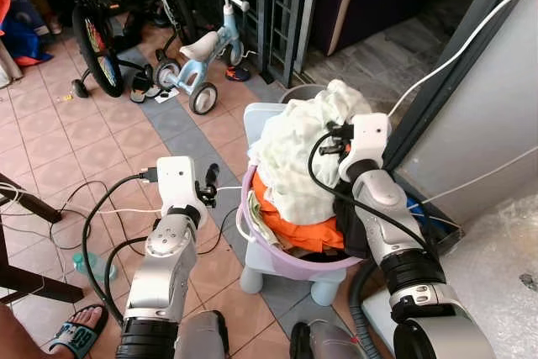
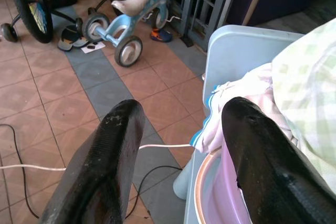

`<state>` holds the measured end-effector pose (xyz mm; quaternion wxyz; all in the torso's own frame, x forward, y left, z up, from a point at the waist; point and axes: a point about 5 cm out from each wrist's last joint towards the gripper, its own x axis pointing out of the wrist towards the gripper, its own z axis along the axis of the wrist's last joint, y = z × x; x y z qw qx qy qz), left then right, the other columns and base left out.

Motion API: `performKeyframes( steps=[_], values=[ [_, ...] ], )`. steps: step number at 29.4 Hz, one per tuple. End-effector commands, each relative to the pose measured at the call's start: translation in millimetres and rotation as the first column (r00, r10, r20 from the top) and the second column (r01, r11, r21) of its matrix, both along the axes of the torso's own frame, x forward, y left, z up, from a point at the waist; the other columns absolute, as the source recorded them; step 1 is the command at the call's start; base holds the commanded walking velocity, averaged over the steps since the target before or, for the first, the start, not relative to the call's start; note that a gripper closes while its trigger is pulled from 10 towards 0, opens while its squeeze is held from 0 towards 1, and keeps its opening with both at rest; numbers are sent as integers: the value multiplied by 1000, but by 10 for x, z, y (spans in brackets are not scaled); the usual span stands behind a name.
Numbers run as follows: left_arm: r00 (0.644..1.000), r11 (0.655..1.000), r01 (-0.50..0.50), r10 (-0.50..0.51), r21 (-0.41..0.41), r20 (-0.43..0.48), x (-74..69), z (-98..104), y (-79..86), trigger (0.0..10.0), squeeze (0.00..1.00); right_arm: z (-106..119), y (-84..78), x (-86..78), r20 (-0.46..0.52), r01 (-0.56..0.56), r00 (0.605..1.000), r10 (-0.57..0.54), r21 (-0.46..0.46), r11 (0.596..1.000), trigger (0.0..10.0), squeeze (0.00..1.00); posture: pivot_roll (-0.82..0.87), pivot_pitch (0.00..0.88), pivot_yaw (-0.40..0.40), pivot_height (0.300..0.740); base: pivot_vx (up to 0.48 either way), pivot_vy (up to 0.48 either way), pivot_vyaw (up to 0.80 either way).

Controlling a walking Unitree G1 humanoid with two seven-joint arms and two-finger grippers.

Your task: Clothes washing

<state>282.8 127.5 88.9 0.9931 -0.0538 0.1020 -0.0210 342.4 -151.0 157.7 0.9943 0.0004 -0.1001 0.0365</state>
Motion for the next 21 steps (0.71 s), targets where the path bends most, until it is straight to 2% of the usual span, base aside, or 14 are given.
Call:
performKeyframes(
  steps=[1,2,6,11,16,17,18,19,21],
  values=[
    [1000,1000,6,-6,5,4,12,2,-16,10000,0,146,-99,-52,74,40,996,-41,16,999,0,0,-45,42,29,740,0,0,0],
    [1000,1000,18,-18,-3,8,19,8,-40,10000,0,200,-152,-127,105,57,993,-59,23,998,0,0,-53,42,34,740,0,0,0],
    [999,999,40,-40,0,14,40,18,-78,10000,0,218,-169,-269,125,55,990,-59,34,998,0,0,-70,45,44,740,0,0,0],
    [999,999,49,-49,-1,15,52,16,-88,10000,0,191,-128,-345,110,55,992,-58,28,998,0,0,-79,49,52,740,0,0,0],
    [999,999,48,-48,0,14,61,15,-78,10000,0,185,-70,-352,86,36,996,-37,18,999,0,0,-75,50,52,740,-312,0,0],
    [999,999,47,-47,0,14,60,14,-76,10000,0,190,-54,-346,86,27,996,-29,14,1000,4706,0,-74,49,50,740,-307,0,0],
    [999,999,47,-47,0,14,59,11,-75,10000,0,203,-41,-343,86,23,996,-24,12,1000,4902,0,-70,49,47,740,-307,0,0],
    [999,999,45,-45,0,14,58,7,-72,10000,0,214,-33,-335,85,20,996,-22,15,1000,2745,0,-70,49,47,740,-307,0,0],
    [999,999,42,-42,-1,14,55,7,-70,10000,0,224,-27,-322,86,16,996,-17,12,1000,3098,0,-69,48,42,740,-311,0,0]
  ],
)
